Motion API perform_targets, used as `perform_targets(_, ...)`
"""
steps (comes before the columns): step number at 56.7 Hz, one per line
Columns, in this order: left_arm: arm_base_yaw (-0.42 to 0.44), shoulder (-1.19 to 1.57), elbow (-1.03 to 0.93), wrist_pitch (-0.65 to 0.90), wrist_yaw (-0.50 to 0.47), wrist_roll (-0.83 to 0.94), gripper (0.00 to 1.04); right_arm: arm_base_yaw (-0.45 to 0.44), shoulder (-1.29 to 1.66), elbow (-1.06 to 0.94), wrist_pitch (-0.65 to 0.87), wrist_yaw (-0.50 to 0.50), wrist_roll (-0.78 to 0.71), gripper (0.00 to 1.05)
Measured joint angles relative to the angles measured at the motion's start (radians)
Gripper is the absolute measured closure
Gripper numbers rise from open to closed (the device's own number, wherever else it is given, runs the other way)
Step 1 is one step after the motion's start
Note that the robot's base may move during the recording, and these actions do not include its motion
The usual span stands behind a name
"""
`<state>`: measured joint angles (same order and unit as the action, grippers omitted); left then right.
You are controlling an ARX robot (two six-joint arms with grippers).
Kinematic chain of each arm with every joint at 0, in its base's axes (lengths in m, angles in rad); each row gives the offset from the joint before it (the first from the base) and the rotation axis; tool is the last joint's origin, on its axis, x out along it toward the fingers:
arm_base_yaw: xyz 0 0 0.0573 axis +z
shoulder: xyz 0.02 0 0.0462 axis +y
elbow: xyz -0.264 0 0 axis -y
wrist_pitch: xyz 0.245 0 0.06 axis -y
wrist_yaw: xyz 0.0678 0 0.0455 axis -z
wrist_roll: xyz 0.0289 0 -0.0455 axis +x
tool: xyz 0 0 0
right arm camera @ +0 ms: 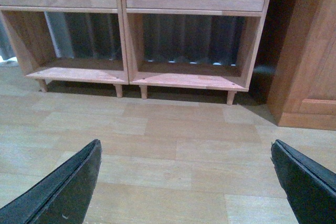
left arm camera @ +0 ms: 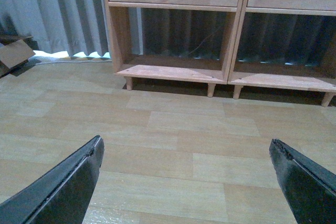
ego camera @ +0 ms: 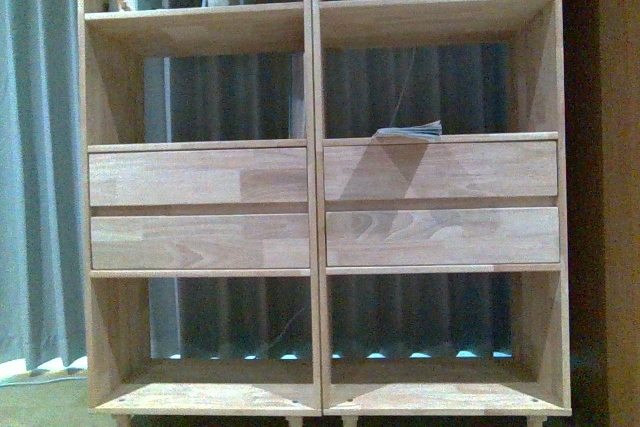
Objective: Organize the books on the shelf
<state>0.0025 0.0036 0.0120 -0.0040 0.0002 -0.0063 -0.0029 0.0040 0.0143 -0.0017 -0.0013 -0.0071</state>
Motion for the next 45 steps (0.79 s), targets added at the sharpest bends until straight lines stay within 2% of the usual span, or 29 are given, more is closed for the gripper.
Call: perform_targets(45, 0.000, 0.000, 0.000, 0.000, 0.000, 0.000, 0.07, 0.000, 0.000, 0.000, 0.000, 0.000, 0.000, 0.07)
